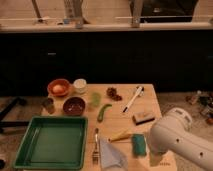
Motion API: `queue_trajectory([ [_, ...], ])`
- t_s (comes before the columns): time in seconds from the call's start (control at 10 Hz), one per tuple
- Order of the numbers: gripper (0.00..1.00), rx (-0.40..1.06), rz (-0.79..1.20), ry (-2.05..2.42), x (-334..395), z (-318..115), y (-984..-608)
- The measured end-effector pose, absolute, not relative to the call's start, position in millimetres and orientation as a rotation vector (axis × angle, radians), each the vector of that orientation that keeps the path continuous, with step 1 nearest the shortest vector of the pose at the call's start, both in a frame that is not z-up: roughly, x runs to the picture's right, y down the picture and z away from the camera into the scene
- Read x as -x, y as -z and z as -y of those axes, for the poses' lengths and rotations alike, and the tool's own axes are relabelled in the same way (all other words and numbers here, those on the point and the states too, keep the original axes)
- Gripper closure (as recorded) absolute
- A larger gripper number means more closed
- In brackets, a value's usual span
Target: Place towel in purple bowl
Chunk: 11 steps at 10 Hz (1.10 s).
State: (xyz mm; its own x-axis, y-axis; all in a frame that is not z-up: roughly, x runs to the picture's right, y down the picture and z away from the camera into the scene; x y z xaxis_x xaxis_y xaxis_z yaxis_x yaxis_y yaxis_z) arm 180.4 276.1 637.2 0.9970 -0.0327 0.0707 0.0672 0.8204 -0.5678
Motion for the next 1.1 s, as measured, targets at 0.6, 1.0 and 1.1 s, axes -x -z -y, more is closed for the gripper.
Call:
queue_trajectory([
  [0.6, 0.2, 0.622, 0.146, -0.008, -119.5, -318.7, -641.0],
  [1.0, 0.2, 0.607, 0.197, 0.052, -69.7, -341.3, -654.8],
  [1.1, 0.2, 0.607, 0.197, 0.058, -65.2, -346.0, -658.8],
])
